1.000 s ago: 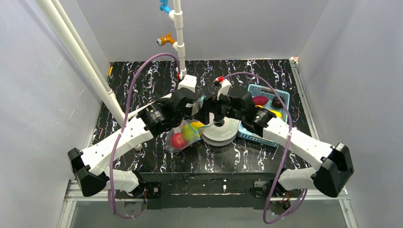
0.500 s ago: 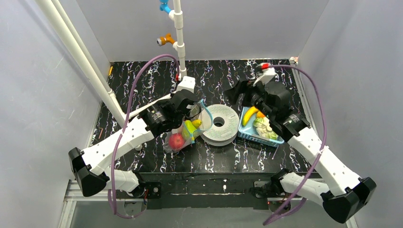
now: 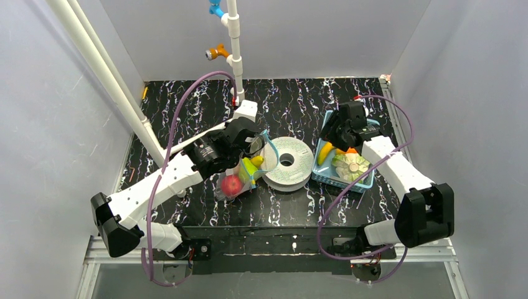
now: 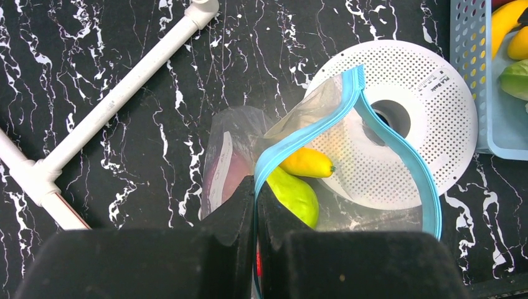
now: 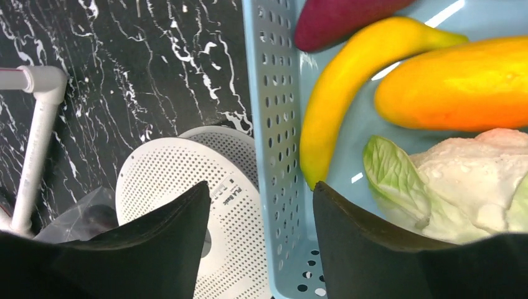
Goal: Place the food in the zip-top bag and seal the zipper
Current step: Pick up the fake fruit from the bin.
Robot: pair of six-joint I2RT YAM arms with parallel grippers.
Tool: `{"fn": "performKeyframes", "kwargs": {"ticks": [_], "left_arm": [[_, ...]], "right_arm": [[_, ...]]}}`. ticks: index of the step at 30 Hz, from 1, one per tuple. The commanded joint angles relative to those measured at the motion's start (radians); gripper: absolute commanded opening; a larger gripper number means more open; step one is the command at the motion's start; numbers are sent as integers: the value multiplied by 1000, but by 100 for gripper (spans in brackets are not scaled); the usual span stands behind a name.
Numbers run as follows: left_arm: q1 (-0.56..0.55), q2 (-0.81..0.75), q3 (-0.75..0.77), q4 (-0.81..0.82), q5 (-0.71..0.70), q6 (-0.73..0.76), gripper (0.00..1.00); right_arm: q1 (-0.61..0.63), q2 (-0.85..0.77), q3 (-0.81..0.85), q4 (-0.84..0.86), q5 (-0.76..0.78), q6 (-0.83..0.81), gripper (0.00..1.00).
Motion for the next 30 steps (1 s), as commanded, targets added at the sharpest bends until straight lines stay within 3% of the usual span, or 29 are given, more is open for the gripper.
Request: {"fn": "performKeyframes", "kwargs": {"ticks": [1, 9, 24, 26, 30], "left_arm": [[4, -21, -1, 3, 3, 3, 0], [4, -26, -4, 6, 23, -1, 0], [4, -41, -18, 6, 17, 2, 0], [4, -44, -22, 6, 17, 1, 0], [4, -45, -29, 6, 17, -3, 0]], "right_arm": [[-39, 23, -42, 68, -47, 75, 62], [-57, 192, 1, 38, -69, 51, 48], [-57, 310, 1, 39, -59, 13, 47], [-57, 302, -4, 40, -58, 5, 43], [-57, 280, 9, 24, -58, -30, 25]]}}
